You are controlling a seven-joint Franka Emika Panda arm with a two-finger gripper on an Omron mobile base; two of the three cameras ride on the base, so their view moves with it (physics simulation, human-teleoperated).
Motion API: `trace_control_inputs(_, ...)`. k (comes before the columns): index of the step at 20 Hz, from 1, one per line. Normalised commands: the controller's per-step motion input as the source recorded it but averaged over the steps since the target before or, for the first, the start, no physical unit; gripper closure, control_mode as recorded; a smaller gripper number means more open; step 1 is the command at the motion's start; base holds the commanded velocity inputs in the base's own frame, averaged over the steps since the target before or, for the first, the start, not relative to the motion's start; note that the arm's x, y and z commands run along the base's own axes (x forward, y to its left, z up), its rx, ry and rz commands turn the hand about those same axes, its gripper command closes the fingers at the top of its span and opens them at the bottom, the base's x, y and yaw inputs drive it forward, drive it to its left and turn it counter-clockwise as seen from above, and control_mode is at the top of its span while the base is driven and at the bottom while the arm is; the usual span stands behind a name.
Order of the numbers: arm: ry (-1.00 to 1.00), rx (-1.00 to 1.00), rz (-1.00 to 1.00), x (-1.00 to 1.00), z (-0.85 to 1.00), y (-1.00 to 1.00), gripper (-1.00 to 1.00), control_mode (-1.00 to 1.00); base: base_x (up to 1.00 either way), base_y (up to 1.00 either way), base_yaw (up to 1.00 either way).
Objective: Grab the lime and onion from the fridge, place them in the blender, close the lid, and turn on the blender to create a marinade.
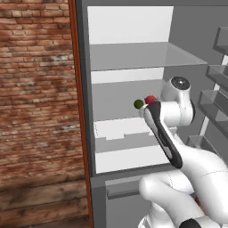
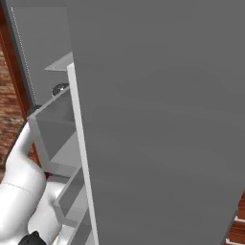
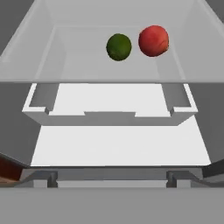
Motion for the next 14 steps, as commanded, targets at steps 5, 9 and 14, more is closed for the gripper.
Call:
trace_control_inputs(5, 0.00, 0.00, -0.07, 0.64, -0.04, -0.08, -1.00, -1.00, 0.00, 0.00, 0.00)
trace_control_inputs(9, 0.01, 0.00, -0.06, 0.62, 0.00, 0.00, -1.00, -1.00, 0.00, 0.00, 0.00)
trace_control_inputs(14, 0.00, 0.00, 0.00, 0.48, 0.00, 0.00, -1.00, -1.00, 0.00, 0.00, 0.00)
